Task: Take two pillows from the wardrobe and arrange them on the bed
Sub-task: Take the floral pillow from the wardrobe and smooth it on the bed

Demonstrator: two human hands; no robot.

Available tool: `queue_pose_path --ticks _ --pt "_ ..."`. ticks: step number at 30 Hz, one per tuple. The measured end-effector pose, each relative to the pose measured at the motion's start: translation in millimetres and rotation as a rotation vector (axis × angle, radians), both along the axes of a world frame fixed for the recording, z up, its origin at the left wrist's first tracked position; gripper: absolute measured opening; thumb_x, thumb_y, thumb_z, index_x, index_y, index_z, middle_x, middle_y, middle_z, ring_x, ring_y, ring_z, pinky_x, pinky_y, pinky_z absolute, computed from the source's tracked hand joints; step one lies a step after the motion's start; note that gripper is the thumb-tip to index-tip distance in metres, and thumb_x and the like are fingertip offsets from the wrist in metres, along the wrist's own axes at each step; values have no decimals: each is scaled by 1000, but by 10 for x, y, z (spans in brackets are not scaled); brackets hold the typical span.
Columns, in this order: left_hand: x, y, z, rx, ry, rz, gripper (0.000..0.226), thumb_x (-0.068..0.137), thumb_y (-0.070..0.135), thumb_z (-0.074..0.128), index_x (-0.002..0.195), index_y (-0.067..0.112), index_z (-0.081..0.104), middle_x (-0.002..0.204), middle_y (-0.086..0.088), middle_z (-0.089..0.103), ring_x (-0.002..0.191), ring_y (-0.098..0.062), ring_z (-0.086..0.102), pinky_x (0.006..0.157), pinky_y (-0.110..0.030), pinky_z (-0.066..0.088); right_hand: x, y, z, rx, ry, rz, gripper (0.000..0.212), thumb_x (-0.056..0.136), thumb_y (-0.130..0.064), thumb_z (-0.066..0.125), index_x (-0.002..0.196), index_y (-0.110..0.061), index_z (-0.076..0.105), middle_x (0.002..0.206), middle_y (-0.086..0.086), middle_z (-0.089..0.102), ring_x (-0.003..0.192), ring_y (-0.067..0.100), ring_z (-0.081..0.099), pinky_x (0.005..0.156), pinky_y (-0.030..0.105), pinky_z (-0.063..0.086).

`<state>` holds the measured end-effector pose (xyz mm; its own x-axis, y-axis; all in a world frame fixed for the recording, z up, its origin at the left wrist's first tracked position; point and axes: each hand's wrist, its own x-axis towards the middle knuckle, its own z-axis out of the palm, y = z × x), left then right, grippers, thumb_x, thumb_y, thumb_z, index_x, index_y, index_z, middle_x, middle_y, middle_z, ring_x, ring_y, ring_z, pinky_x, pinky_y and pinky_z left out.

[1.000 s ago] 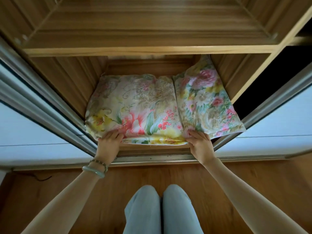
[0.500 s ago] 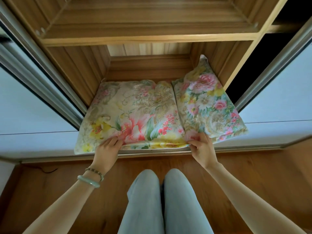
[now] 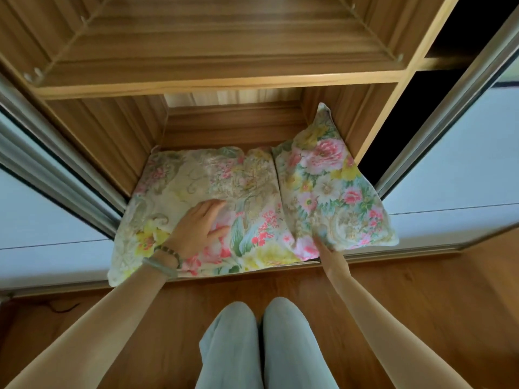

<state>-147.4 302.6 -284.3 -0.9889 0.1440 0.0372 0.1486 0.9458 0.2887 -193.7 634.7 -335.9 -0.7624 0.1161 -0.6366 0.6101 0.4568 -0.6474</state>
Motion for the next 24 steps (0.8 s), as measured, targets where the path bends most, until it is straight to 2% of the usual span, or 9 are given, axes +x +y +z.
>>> queue_pose_path --ticks 3,6,8,12,16,18,20,22,24 --pt "-611 116 80 0 12 -24 62 94 51 51 140 10 45 143 -10 47 131 -26 45 108 -39 39 -21 -42 -69 -398 -136 -147 63 71 -71 61 111 -22 57 112 -1 59 112 25 52 95 49 41" --pt "-1277 222 98 -43 -37 -40 64 95 54 49 141 10 46 148 -10 43 131 -27 46 104 -36 40 -83 -83 -140 -618 -112 -287 52 70 -52 73 94 -7 63 90 11 62 89 27 62 90 45 50" --pt "-1700 289 86 -41 -118 -34 67 95 56 46 146 13 41 151 -10 41 128 -29 49 97 -33 41 -148 -117 -156 -718 -86 -378 42 72 -41 74 85 -3 61 78 14 54 75 27 55 92 48 47" --pt "-2381 365 -27 36 -279 -24 70 95 57 45 151 18 32 157 -8 34 140 -28 36 112 -39 33 -233 -189 -125 -745 -127 -544 39 69 -30 76 97 -5 66 91 16 61 84 32 55 88 50 47" --pt "-2828 408 -176 -66 -431 13 78 89 73 37 149 22 34 149 -10 43 130 -32 47 104 -44 41 -260 -208 -158 -747 -120 -649 43 76 -23 76 114 -10 61 106 14 70 100 37 65 93 56 49" --pt "-2944 407 -247 -45 -499 50 88 81 82 37 148 26 31 147 -9 45 127 -34 49 103 -46 43 -266 -215 -176 -756 -128 -677 49 74 -24 77 117 -10 59 95 10 71 79 28 67 76 46 58" --pt "-2994 405 -297 45 -570 103 97 73 87 43 149 27 29 149 -8 44 130 -34 47 107 -47 40 -263 -234 -190 -764 -132 -716 50 72 -23 77 115 -6 60 86 11 68 62 23 59 57 35 55" --pt "-2984 400 -291 110 -613 148 94 71 84 52 143 25 36 145 -6 48 129 -32 49 108 -45 38 -257 -255 -198 -785 -122 -779 40 74 -17 77 110 -3 62 93 15 69 73 28 63 73 45 58" --pt "-2962 412 -253 226 -600 153 73 72 72 67 128 27 54 131 -2 61 122 -29 55 107 -42 39 -247 -236 -163 -787 -126 -823 38 76 -14 77 109 -3 63 104 17 70 93 34 64 96 55 47"
